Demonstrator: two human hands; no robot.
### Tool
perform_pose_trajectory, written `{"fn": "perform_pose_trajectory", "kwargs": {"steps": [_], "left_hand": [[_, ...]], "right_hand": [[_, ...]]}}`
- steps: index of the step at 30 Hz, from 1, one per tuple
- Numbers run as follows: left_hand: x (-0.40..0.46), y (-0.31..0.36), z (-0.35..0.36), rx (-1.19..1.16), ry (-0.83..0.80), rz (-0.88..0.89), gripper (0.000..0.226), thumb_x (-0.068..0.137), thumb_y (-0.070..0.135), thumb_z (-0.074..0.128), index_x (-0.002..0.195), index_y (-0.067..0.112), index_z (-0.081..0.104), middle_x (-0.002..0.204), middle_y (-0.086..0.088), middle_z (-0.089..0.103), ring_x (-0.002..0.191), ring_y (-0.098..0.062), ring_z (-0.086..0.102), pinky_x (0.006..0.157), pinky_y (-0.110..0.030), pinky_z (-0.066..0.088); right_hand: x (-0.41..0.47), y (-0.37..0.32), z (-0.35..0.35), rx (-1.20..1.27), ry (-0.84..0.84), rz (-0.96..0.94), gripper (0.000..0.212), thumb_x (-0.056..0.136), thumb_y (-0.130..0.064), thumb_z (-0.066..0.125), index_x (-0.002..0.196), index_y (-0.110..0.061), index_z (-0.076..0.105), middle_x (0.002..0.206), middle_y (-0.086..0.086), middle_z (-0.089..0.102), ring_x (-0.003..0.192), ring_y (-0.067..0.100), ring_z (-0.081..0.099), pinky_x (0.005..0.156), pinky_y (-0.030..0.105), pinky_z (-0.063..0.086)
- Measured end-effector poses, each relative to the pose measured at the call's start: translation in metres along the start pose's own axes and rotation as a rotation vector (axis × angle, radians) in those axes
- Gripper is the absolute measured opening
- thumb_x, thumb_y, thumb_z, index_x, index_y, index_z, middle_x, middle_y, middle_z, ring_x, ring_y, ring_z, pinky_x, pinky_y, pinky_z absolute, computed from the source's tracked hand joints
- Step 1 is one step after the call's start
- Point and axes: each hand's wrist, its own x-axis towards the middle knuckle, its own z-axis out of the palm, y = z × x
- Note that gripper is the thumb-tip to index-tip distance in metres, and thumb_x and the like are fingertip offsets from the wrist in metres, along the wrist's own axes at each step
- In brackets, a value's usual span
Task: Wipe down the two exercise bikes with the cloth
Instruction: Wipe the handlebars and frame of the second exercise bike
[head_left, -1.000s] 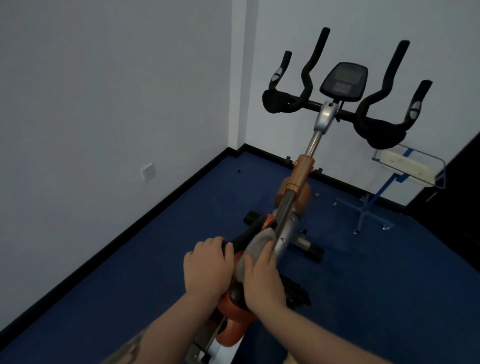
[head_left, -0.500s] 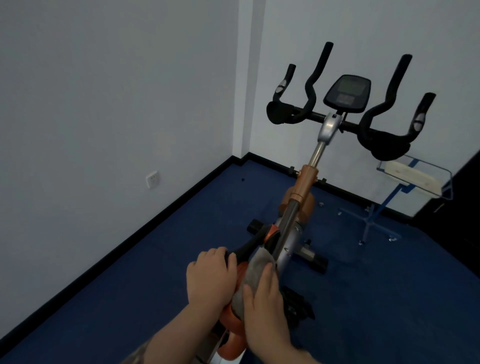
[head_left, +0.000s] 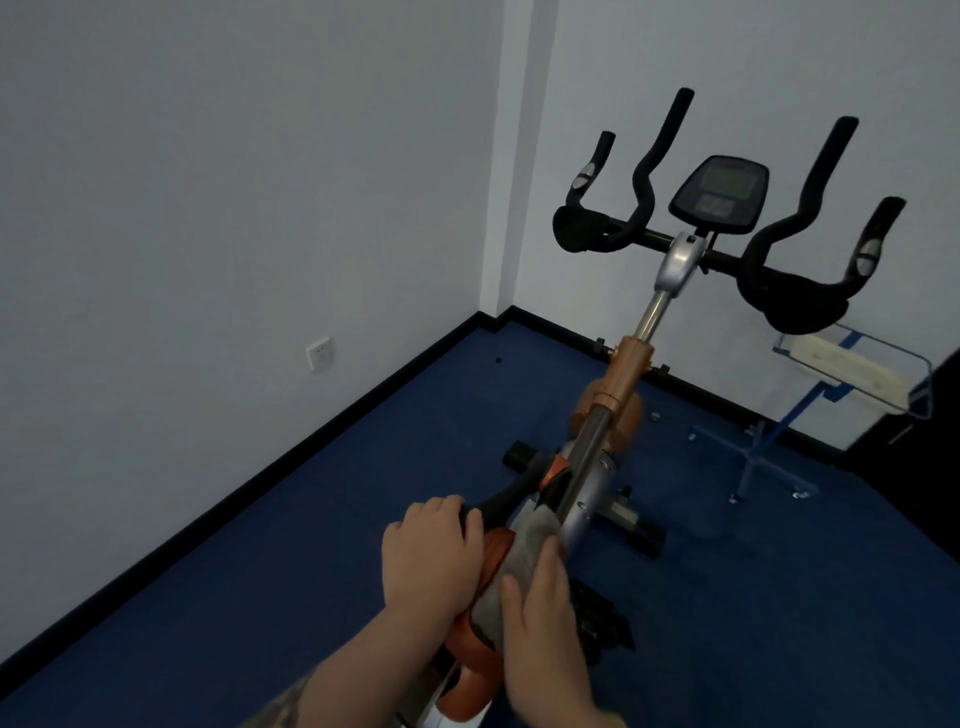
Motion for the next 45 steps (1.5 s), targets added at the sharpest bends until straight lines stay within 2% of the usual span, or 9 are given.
{"fn": "perform_pose_trajectory", "kwargs": {"steps": [4, 8, 14, 20, 26, 30, 39, 42, 45], "left_hand": [[0.003, 0.0, 0.0, -0.012, -0.01, -0.01, 0.032, 0.098, 0.045, 0.031, 0.091, 0.032, 0.059, 0.091, 0.014, 0.062, 0.084, -0.008, 0.055, 0.075, -0.032, 0.045], [0.0, 0.0, 0.0, -0.024, 0.006, -0.011, 0.031, 0.098, 0.042, 0.034, 0.091, 0.03, 0.062, 0.089, 0.013, 0.063, 0.083, -0.008, 0.056, 0.074, -0.033, 0.046], [-0.006, -0.002, 0.0, -0.229, 0.136, -0.046, 0.023, 0.097, 0.027, 0.047, 0.101, 0.026, 0.07, 0.093, 0.012, 0.069, 0.082, -0.006, 0.061, 0.071, -0.029, 0.047], [-0.007, -0.002, 0.002, -0.234, 0.159, -0.023, 0.02, 0.096, 0.025, 0.051, 0.099, 0.025, 0.07, 0.093, 0.011, 0.069, 0.083, -0.008, 0.062, 0.07, -0.03, 0.048], [-0.006, -0.005, 0.004, -0.261, 0.188, -0.018, 0.017, 0.093, 0.025, 0.053, 0.098, 0.024, 0.07, 0.09, 0.011, 0.069, 0.073, 0.0, 0.051, 0.066, -0.027, 0.045], [-0.006, -0.004, 0.003, -0.239, 0.185, -0.008, 0.017, 0.093, 0.026, 0.054, 0.098, 0.025, 0.07, 0.09, 0.011, 0.069, 0.078, -0.005, 0.06, 0.066, -0.028, 0.045], [-0.008, -0.003, 0.003, -0.241, 0.191, -0.009, 0.015, 0.091, 0.025, 0.058, 0.098, 0.024, 0.071, 0.089, 0.01, 0.07, 0.077, -0.006, 0.061, 0.064, -0.026, 0.043], [-0.007, -0.003, 0.003, -0.24, 0.181, -0.011, 0.017, 0.092, 0.026, 0.056, 0.1, 0.024, 0.071, 0.092, 0.01, 0.07, 0.082, -0.009, 0.063, 0.067, -0.028, 0.045], [-0.007, -0.002, 0.002, -0.237, 0.17, -0.007, 0.018, 0.093, 0.026, 0.056, 0.102, 0.024, 0.07, 0.096, 0.01, 0.07, 0.087, -0.011, 0.064, 0.071, -0.03, 0.046]], "right_hand": [[0.042, -0.02, -0.005, -0.071, 0.054, 0.124, 0.072, 0.102, -0.043, 0.029, 0.153, -0.01, -0.01, 0.158, 0.014, 0.022, 0.134, 0.029, 0.041, 0.106, 0.039, 0.039], [0.051, -0.03, -0.009, -0.143, 0.045, 0.171, 0.071, 0.103, -0.039, 0.028, 0.152, -0.007, -0.012, 0.159, 0.017, 0.018, 0.131, 0.033, 0.043, 0.102, 0.038, 0.041], [0.001, -0.009, 0.002, -0.25, -0.053, -0.036, 0.061, 0.102, -0.047, 0.021, 0.151, -0.037, -0.014, 0.161, 0.002, -0.016, 0.146, 0.027, 0.013, 0.116, 0.037, 0.024], [0.035, -0.032, -0.011, -0.303, -0.01, 0.019, 0.062, 0.104, -0.041, 0.022, 0.153, -0.028, -0.014, 0.158, 0.024, -0.012, 0.135, 0.035, 0.037, 0.102, 0.035, 0.043], [-0.009, -0.005, 0.006, -0.411, -0.077, -0.087, 0.068, 0.1, -0.054, 0.021, 0.142, -0.041, -0.031, 0.158, 0.007, -0.025, 0.147, 0.026, 0.007, 0.109, 0.033, 0.031], [0.031, -0.024, -0.013, -0.256, -0.041, 0.047, 0.069, 0.102, -0.046, 0.026, 0.15, -0.032, -0.022, 0.161, 0.013, -0.007, 0.133, 0.031, 0.04, 0.101, 0.039, 0.041], [0.01, -0.009, -0.008, -0.022, -0.082, 0.148, 0.087, 0.095, -0.052, 0.042, 0.152, -0.022, -0.016, 0.162, -0.001, 0.008, 0.138, 0.024, 0.034, 0.106, 0.037, 0.037], [0.041, -0.017, -0.007, 0.062, -0.053, 0.302, 0.079, 0.094, -0.045, 0.045, 0.153, -0.015, 0.003, 0.15, 0.012, 0.037, 0.128, 0.031, 0.047, 0.105, 0.041, 0.04], [0.07, -0.031, -0.01, 0.106, -0.005, 0.439, 0.074, 0.093, -0.039, 0.047, 0.149, -0.008, 0.009, 0.144, 0.02, 0.042, 0.127, 0.037, 0.046, 0.105, 0.048, 0.039]]}}
